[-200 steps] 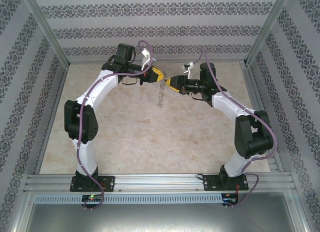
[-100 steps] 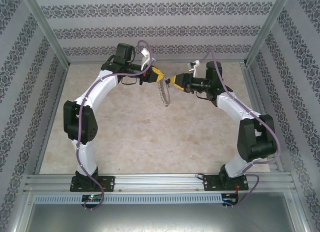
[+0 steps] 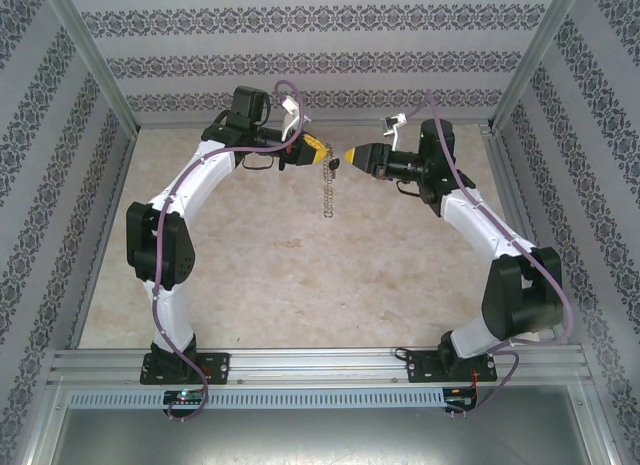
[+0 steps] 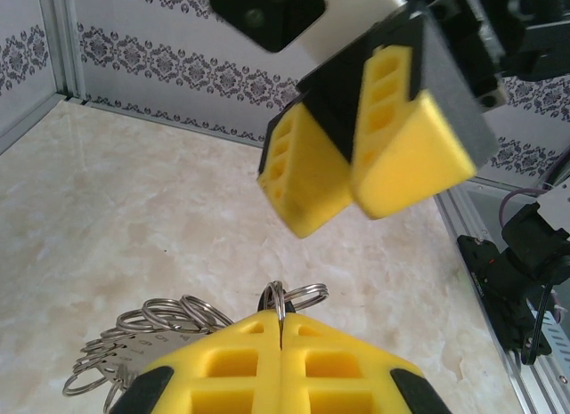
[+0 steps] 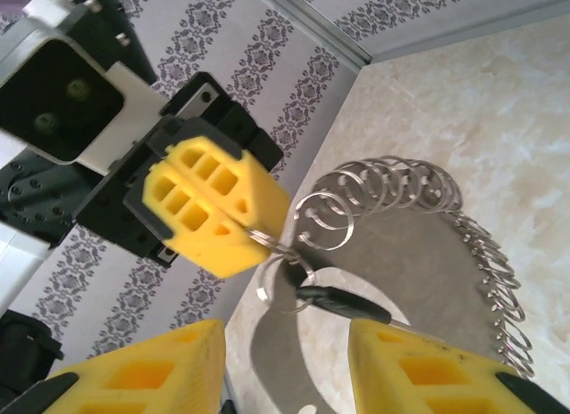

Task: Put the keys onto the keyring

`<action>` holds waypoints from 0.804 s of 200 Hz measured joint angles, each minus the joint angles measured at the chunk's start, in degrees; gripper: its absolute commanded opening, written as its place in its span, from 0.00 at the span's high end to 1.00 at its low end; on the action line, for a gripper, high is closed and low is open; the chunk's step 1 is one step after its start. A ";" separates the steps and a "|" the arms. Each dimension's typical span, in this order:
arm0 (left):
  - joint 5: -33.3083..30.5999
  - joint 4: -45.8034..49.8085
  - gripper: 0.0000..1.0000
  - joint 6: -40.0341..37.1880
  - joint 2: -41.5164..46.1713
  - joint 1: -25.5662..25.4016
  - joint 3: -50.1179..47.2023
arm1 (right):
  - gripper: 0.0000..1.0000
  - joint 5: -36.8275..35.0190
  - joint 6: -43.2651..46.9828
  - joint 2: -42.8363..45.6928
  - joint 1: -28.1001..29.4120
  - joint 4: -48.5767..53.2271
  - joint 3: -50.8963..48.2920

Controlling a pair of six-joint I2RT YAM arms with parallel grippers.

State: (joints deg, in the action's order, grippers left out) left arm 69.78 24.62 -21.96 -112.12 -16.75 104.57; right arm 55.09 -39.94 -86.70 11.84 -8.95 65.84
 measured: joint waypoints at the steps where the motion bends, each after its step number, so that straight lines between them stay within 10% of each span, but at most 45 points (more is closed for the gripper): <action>1: 0.00 0.00 1.00 0.00 0.00 0.00 -0.02 | 0.59 -0.15 0.22 0.17 0.02 0.13 0.00; 161: 0.00 -0.02 1.00 0.20 0.00 0.00 0.00 | 0.60 -14.19 23.65 4.37 6.45 11.61 0.24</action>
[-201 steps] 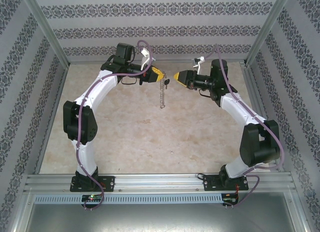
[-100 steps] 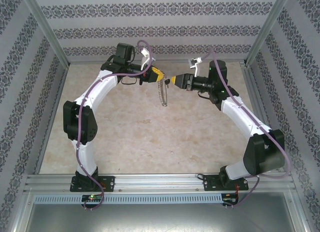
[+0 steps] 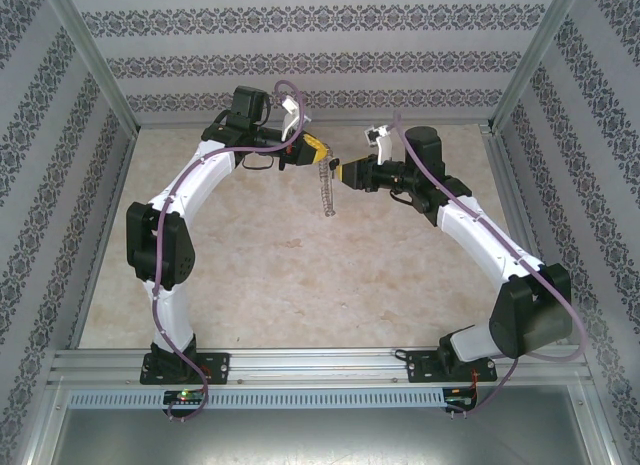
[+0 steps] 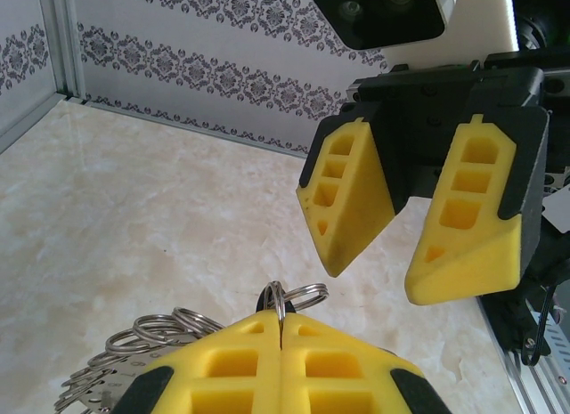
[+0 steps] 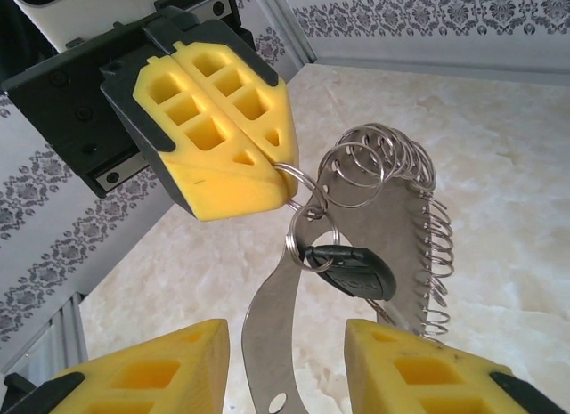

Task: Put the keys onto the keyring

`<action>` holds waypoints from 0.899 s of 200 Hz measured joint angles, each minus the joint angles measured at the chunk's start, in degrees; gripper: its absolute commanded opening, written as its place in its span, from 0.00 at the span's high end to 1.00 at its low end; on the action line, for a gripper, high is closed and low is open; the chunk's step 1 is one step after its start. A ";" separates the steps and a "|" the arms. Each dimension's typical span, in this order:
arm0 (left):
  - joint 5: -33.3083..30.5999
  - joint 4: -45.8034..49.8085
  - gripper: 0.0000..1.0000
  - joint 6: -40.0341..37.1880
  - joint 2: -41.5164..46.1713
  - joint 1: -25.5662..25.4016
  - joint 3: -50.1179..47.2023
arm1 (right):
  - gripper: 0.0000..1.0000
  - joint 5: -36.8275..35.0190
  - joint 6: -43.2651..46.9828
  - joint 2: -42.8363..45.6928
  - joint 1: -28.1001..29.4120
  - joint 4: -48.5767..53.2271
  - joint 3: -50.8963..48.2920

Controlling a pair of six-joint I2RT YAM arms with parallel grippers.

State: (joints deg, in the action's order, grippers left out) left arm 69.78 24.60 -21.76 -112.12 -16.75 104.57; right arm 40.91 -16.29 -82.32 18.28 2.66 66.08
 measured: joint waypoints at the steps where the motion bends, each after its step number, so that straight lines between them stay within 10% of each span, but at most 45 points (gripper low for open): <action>1: 0.00 0.00 1.00 0.00 0.00 0.00 -0.02 | 0.61 -0.02 0.04 0.00 0.02 0.02 0.04; 180: 0.00 0.00 1.00 0.00 0.00 0.00 -0.02 | 0.77 -1.53 4.17 -4.55 1.46 1.57 6.62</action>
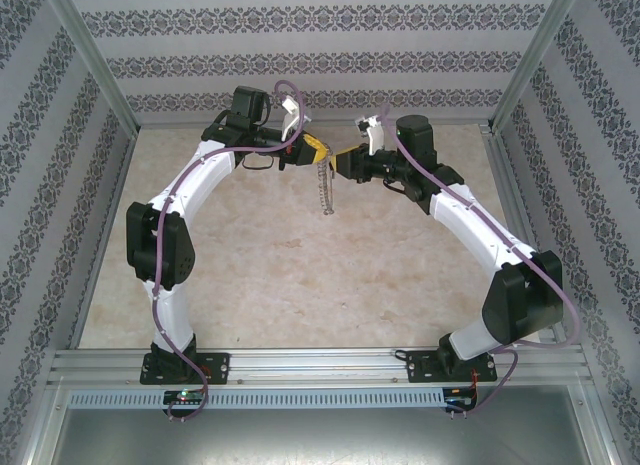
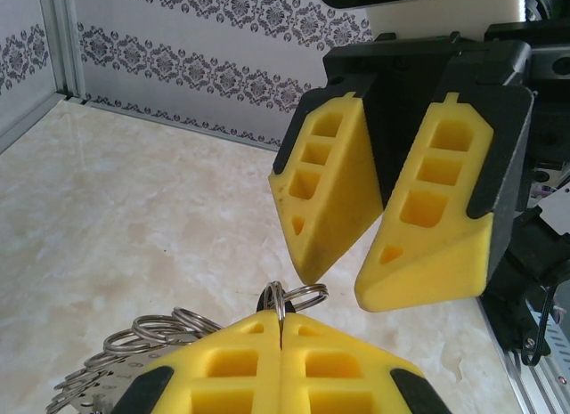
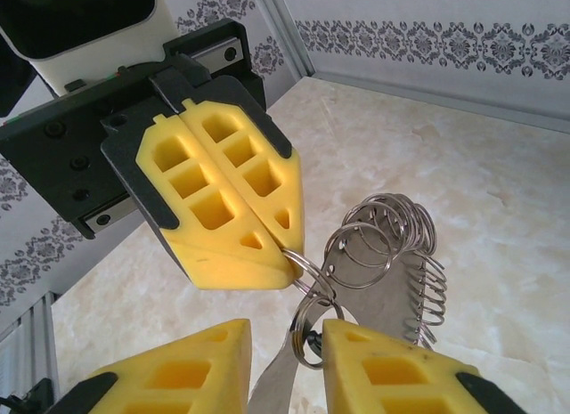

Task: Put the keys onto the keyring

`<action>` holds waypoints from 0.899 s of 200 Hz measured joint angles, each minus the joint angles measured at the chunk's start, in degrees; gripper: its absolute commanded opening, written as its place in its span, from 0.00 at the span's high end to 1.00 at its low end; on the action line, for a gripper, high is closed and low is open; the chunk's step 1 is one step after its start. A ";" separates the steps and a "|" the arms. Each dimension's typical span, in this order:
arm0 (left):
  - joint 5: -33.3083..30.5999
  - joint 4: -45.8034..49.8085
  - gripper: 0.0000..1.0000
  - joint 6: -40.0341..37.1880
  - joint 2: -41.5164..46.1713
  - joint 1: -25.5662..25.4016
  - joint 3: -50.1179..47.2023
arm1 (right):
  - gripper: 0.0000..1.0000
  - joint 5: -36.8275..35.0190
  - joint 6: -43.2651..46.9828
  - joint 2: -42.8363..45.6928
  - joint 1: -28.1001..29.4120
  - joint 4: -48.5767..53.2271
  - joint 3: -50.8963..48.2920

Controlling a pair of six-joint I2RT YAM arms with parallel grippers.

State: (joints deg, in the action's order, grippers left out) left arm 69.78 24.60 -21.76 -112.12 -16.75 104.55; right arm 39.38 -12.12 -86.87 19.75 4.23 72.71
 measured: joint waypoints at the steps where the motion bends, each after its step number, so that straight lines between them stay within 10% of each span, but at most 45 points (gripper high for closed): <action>1: 0.00 0.00 1.00 0.00 0.00 0.00 0.02 | 0.77 0.00 0.02 0.00 0.00 0.02 0.02; 86: 0.00 0.00 1.00 0.02 0.00 0.00 0.00 | 0.96 0.11 0.57 -0.20 0.00 0.76 0.07; 109: 0.00 0.00 1.00 0.02 0.00 0.00 0.00 | 0.73 0.39 0.83 -0.35 0.00 0.92 0.07; 180: 0.00 0.00 1.00 0.02 0.00 0.00 0.00 | 0.66 0.00 1.97 -0.35 0.00 1.51 0.04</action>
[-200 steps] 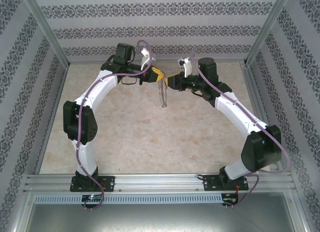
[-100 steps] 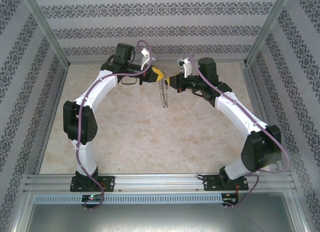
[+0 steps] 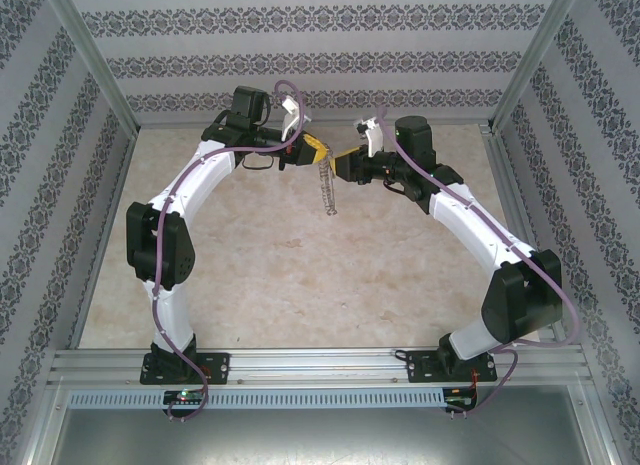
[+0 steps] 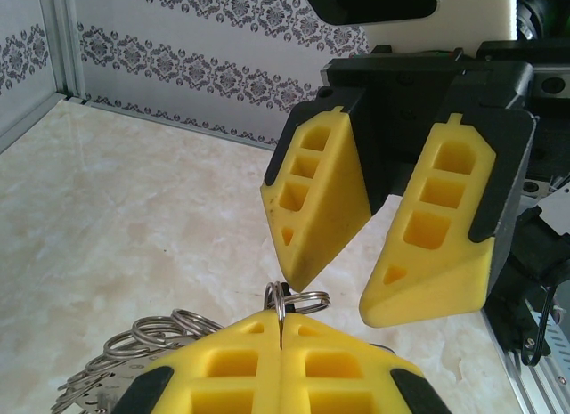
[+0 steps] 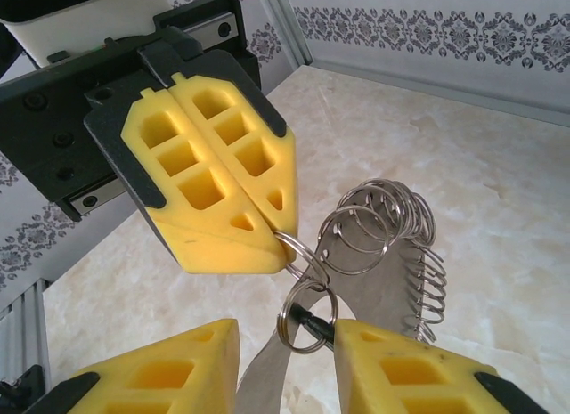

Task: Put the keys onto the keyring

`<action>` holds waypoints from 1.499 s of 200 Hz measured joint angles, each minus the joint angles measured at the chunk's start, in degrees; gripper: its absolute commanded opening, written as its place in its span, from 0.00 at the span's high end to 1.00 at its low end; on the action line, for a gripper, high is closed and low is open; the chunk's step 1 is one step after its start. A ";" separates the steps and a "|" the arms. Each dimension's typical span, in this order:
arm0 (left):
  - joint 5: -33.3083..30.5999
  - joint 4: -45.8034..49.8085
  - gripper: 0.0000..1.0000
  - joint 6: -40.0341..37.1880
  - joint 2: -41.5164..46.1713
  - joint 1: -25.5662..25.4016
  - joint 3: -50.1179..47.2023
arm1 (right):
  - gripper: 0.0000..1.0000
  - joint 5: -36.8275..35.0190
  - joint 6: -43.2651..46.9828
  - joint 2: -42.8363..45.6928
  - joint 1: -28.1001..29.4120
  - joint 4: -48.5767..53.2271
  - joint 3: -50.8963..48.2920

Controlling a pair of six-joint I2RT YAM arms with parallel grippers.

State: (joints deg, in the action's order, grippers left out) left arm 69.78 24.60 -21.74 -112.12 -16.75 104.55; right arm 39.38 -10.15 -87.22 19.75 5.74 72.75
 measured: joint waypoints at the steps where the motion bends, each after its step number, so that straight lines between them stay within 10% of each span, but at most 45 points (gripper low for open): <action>1: 0.02 0.00 1.00 0.00 0.00 0.00 0.02 | 0.66 0.00 0.02 0.00 0.00 0.04 0.02; 137: 0.00 0.00 1.00 0.00 0.00 0.00 0.02 | 1.00 -0.96 1.62 -1.62 0.00 1.16 1.46; 277: 0.24 0.02 1.00 0.61 0.00 0.00 0.00 | 1.00 -1.16 5.77 -3.02 1.92 4.98 4.28; 300: 0.28 0.00 1.00 0.74 0.00 0.00 0.00 | 0.71 -0.61 6.25 -3.30 1.90 5.92 4.87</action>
State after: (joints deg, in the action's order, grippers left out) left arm 70.06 24.60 -20.99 -112.12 -16.75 104.55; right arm 38.76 -3.90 -90.52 21.65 11.66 77.62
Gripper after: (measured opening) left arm 0.051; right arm 0.152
